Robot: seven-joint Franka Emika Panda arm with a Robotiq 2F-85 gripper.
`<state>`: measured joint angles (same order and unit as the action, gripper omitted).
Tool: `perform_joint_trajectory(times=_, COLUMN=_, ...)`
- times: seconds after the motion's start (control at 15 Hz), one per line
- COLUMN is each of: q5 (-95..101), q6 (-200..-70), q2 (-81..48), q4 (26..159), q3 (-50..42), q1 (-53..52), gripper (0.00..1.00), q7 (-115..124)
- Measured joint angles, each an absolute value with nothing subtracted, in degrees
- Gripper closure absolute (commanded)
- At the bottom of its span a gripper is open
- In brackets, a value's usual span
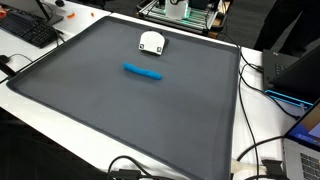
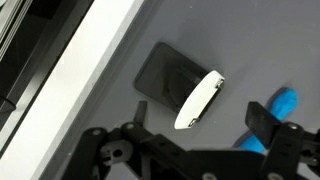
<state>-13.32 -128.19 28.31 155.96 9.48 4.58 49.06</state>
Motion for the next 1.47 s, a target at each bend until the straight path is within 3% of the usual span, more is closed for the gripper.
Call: perform_joint_trajectory(times=1.47, q5=-16.9, q6=-155.1, q2=2.9, q4=153.7, q3=7.5, q1=0.3, gripper=0.00, q7=58.4)
